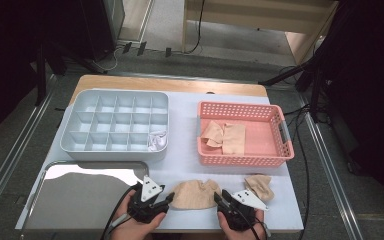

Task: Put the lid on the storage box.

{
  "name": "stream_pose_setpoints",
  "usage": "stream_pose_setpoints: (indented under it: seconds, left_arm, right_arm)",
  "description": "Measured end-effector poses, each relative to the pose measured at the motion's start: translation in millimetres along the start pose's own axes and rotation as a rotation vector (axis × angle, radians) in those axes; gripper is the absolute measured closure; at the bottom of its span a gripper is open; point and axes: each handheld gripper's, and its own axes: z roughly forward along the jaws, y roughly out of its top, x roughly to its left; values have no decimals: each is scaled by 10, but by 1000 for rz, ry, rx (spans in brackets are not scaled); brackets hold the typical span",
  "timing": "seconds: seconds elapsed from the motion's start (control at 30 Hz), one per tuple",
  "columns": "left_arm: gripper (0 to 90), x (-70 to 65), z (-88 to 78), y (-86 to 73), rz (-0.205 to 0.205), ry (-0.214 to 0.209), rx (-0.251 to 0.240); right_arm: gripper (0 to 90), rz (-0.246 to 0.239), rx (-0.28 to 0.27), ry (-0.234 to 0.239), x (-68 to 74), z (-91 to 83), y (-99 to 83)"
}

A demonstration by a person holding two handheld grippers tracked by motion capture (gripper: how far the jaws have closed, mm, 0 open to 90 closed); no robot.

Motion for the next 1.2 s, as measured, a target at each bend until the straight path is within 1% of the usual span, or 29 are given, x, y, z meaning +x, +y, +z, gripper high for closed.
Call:
stream_pose_setpoints:
  seconds: [0.07, 0.1, 0.23, 0.27, 0.33, 0.4, 0.43, 0.5, 0.53, 0.57, 0.6, 0.67, 0.73, 0.77, 0.8, 0.9, 0.97, 1.03, 1.1, 1.2]
  left_arm:
    - [590, 54, 2, -21, -10, -2, 7]
    - [591, 68, -3, -26, -16, -13, 16]
    - [594, 81, -28, -13, -40, -63, -13]
    - [593, 83, -27, -5, -45, -68, -17]
    - [596, 86, -14, 4, -48, -77, -16]
    - [647, 85, 5, 5, -35, -71, 5]
    - [687, 85, 18, 1, -36, -82, 11]
    - [777, 86, 35, -2, -33, -102, 29]
    - [815, 90, 42, -3, -33, -104, 36]
    - [849, 98, 44, -4, -38, -113, 41]
    - [873, 110, 51, -4, -37, -112, 45]
    - [887, 142, 70, -7, -37, -117, 63]
    - [894, 162, 78, -11, -33, -118, 74]
    - [896, 167, 75, -11, -38, -119, 71]
    - [897, 166, 69, -7, -45, -118, 62]
    - [898, 156, 71, 36, -43, -129, 47]
    - [898, 139, 86, 86, -40, -128, 41]
    - [898, 134, 102, 140, -29, -125, 29]
    - [897, 138, 135, 184, -32, -126, 14]
    - [895, 141, 206, 194, -31, -129, 29]
  right_arm:
    - [675, 17, 0, 5, -16, -24, 5]
    - [685, 22, -10, 7, -29, -38, 8]
    - [704, 48, -48, -15, -104, -90, 43]
    - [704, 54, -50, -17, -120, -91, 49]
    - [692, 58, -52, 3, -133, -78, 54]
    - [679, 41, -45, 25, -118, -38, 55]
    - [678, 42, -33, 26, -98, -21, 54]
    - [693, 22, -15, 34, -63, 30, 53]
    - [719, 12, -2, 34, -40, 50, 50]
    - [760, -2, 13, 45, -20, 72, 43]
    - [789, -15, 16, 44, 7, 83, 37]
    - [865, -52, 37, 20, 32, 83, 59]
    - [888, -40, 51, 34, 7, 75, 80]
    - [895, -36, 45, 37, -4, 70, 81]
    - [900, -40, 41, 28, -14, 55, 83]
    - [900, -33, 16, 5, -47, 6, 105]
    - [900, -33, -2, -8, -82, -10, 135]
    - [900, -21, -29, -26, -118, -24, 176]
    - [900, -40, -52, -45, -146, -23, 221]
    - [900, -53, -52, -54, -202, 25, 252]
